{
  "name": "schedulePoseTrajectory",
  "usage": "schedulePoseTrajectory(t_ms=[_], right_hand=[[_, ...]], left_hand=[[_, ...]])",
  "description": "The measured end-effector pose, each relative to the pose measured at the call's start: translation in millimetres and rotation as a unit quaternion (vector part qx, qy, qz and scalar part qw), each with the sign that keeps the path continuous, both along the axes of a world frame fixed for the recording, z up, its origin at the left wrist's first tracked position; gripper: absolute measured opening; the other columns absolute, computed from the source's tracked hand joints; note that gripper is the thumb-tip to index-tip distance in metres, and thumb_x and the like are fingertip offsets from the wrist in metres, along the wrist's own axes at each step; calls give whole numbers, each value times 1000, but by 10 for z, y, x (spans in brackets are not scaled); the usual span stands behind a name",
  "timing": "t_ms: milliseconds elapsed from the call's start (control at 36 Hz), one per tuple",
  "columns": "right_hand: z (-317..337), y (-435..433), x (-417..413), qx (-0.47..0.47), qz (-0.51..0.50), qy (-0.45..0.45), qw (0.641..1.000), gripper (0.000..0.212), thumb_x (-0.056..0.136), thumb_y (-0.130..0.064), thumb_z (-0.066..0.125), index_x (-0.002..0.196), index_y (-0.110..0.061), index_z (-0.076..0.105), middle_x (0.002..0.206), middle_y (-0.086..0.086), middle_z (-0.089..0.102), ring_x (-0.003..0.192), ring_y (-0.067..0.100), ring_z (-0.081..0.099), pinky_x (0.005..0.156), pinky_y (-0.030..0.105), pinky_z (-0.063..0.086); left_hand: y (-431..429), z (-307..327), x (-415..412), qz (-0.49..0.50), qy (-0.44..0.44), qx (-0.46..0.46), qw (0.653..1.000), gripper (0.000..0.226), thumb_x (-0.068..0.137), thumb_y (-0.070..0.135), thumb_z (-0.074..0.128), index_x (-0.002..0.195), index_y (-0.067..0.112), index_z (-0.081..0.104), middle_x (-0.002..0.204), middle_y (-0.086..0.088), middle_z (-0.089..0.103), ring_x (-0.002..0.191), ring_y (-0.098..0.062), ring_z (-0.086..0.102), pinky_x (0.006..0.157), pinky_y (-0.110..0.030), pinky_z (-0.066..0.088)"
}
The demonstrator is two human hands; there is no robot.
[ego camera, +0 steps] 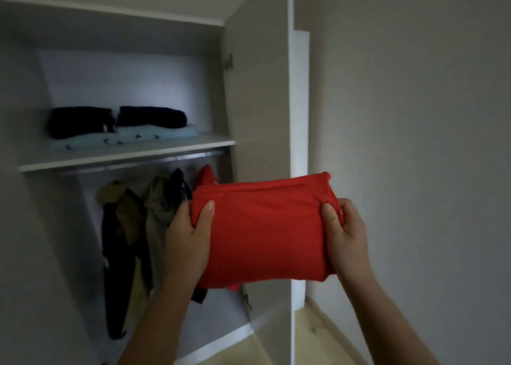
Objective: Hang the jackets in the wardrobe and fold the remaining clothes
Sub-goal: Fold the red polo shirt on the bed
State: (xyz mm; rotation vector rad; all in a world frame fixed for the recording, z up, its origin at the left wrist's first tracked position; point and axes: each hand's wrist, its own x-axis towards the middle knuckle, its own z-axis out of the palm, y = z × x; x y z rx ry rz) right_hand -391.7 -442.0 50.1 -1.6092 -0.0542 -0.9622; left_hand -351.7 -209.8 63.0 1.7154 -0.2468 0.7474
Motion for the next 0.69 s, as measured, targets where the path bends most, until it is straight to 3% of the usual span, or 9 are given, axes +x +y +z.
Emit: schedulePoseTrajectory(t_ms=[139,222,306,361,444,528,611,694], right_hand=[[177,637,760,11,93,23,995,17,95,-31,53,88,-17,57,80,1,64,74,11,60,69,32,50],[287,940,1288,36,145,18,989,16,94,-33,55,84,-22,59,74,-7,66,65,2,60,61,25,49],[430,1227,1824,64,202,9,977,17,94,-33,56,82,-21,61,67,-12,67,58,-2,60,53,16,47],[541,1410,2175,73,232,5,970,17,94,-32,57,83,-20,62,69,-9,68,60,0,60,54,17,48],[754,1683,2664,85,282,3,956,16,94,-33,57,84,-23,65,74,-6,71,65,5,65,57,20,53],[979,1956,3129,72,308,0,949,18,94,-34,57,83,-21,63,72,-7,70,64,7,64,57,22,53],[1194,2241,3574,40,330,13,943,17,95,-39,53,88,-25,61,86,-2,69,75,13,66,65,30,54],[1347,2542,3973,27,344,18,938,17,96,-41,50,91,-28,59,90,-2,67,79,14,66,64,28,51]], left_hand=[[649,161,360,59,12,-11,998,9,94,43,50,91,37,56,88,14,61,80,-1,58,65,-21,42],[986,317,680,96,0,1,995,17,95,42,49,102,29,57,92,10,62,83,-6,59,68,-25,43],[1288,520,1015,124,-16,11,992,11,95,40,51,92,33,58,92,5,64,83,-9,62,71,-28,46],[1455,662,1232,136,-35,17,990,11,95,38,52,87,35,58,87,6,65,77,0,62,68,-19,49],[1679,900,1569,183,-58,32,981,15,95,33,53,80,34,57,79,10,62,65,12,57,54,-3,40],[1923,1127,1948,226,-54,53,971,14,95,34,53,83,31,58,81,11,61,71,5,56,59,-10,40],[2174,1301,2319,263,-48,64,961,18,95,35,52,83,22,58,78,9,59,72,-4,56,59,-13,38],[2446,1441,2679,276,-30,75,958,25,96,35,51,95,14,63,83,3,61,79,-15,57,67,-27,40]])
